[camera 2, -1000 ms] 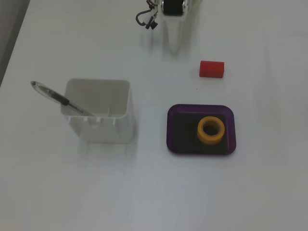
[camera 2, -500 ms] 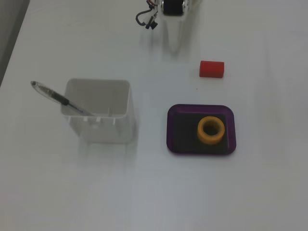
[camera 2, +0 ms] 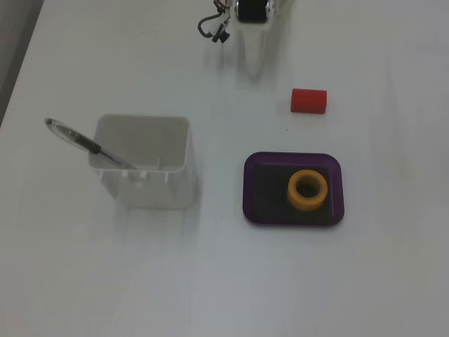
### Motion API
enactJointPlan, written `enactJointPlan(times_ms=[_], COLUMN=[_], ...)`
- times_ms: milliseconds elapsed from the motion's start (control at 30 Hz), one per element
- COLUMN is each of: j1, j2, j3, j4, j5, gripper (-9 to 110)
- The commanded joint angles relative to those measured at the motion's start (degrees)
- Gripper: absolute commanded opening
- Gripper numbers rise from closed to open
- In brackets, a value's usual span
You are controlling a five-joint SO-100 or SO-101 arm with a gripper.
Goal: Remove the yellow tape from the box.
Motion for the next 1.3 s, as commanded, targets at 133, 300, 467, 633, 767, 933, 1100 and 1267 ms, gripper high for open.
enactJointPlan(times_ms=[133, 300, 467, 633, 767, 933, 1100, 1267], j1=[0.5, 0.6, 0.6, -0.1, -2.7, -9.9, -15.6, -16.9], j2=[4.0, 3.9, 2.6, -10.5, -29.1, -54.8, -76.5, -94.2], j3=[-10.7, -12.4, -12.5, -18.3, -30.1, -47.8, -65.8, -84.2], j4=[-0.8, -0.9, -1.8, -1.3, -1.1, 3.4, 6.0, 6.0], j5=[-0.4, -2.8, -16.0, -19.2, -21.1, -21.4, -21.3, -17.9], gripper=[0, 0, 0, 0, 1, 8, 12, 12])
